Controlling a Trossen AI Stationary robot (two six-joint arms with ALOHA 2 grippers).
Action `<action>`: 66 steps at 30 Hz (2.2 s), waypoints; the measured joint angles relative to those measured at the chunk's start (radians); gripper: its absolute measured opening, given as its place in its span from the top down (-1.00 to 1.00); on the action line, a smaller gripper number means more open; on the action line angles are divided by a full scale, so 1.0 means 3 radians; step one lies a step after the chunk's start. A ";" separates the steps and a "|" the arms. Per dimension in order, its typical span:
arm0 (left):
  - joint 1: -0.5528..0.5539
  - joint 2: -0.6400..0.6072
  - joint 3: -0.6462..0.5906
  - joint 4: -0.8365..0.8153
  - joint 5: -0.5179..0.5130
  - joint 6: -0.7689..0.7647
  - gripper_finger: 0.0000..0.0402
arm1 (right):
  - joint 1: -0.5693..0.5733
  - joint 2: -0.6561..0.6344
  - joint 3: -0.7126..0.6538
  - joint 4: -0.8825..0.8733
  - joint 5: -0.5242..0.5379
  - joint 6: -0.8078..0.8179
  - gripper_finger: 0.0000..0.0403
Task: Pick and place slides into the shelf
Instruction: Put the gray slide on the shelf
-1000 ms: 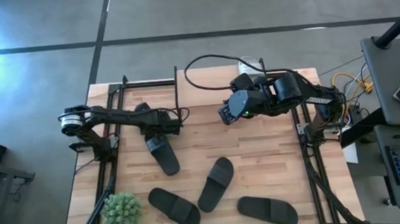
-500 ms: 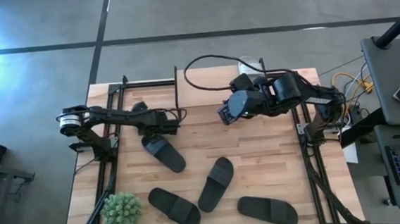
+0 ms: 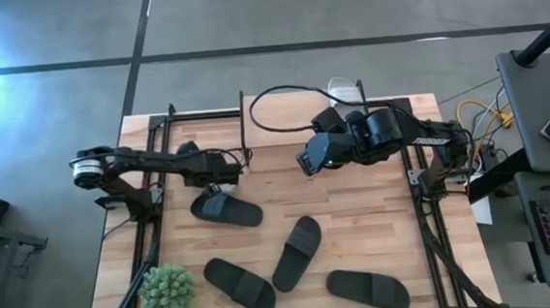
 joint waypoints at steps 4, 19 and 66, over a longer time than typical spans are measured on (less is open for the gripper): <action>-0.0003 -0.0386 0.0067 -0.0299 0.0020 -0.0072 1.00 | -0.0001 0.0000 -0.0043 0.0001 0.0001 0.0001 -0.07; -0.0365 -0.1513 0.0751 -0.0293 -0.0150 0.0142 1.00 | -0.0001 -0.0103 0.0122 0.0003 0.1031 0.0350 -0.06; 0.0327 0.1946 0.3492 0.2826 -0.0280 0.2968 1.00 | 0.0007 -0.0773 0.0100 0.0001 0.1192 -0.0066 -0.07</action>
